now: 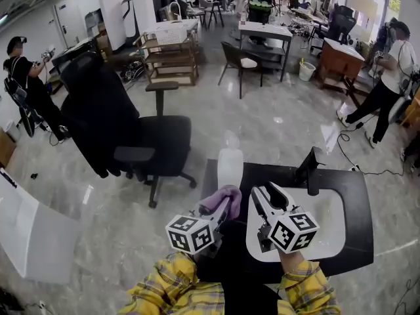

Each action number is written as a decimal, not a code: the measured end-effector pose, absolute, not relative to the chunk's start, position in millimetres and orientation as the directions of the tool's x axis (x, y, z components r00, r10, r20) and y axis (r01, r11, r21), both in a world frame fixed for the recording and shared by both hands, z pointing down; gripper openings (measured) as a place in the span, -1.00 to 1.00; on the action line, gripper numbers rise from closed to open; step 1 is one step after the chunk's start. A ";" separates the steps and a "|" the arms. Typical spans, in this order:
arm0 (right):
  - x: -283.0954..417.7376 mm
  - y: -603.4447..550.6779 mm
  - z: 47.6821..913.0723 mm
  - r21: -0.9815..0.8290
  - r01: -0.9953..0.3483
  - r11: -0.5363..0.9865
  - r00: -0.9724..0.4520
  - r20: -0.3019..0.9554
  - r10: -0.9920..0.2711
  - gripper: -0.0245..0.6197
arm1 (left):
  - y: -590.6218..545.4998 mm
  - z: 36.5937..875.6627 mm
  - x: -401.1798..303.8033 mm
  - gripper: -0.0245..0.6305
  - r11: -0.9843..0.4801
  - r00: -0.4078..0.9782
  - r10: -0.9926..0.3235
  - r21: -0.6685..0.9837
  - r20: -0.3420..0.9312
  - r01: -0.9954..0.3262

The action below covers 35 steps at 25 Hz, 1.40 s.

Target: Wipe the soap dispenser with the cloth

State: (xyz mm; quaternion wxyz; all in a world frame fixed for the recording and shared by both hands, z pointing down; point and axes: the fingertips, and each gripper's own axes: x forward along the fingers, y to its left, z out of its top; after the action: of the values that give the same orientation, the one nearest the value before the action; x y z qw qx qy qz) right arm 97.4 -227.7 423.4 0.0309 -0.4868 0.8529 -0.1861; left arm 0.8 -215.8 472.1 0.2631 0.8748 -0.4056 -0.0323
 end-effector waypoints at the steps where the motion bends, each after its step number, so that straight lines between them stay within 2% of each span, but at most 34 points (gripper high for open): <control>1: 98.5 -227.1 424.4 -0.348 -0.820 0.455 -0.523 0.130 -0.842 -0.40 | -216.1 475.7 1.1 -0.78 -0.530 0.669 -0.724 0.486 0.166 -0.694; 25: 99.7 -214.6 443.7 -0.378 -0.803 0.461 -0.549 0.170 -0.818 -0.44 | -212.1 561.9 -0.5 -0.77 -0.408 0.637 -0.654 0.519 0.407 -0.751; 35: 91.0 -215.2 440.8 -0.381 -0.765 0.518 -0.604 0.146 -0.784 -0.44 | -212.0 578.8 2.9 -0.78 -0.387 0.645 -0.604 0.535 0.467 -0.751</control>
State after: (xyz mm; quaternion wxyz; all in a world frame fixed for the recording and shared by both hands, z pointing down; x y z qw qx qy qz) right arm 91.0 -215.2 440.8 0.0221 -0.4446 0.8710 -0.2076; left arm 2.9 -212.0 578.8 0.3724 0.8270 -0.4095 0.0982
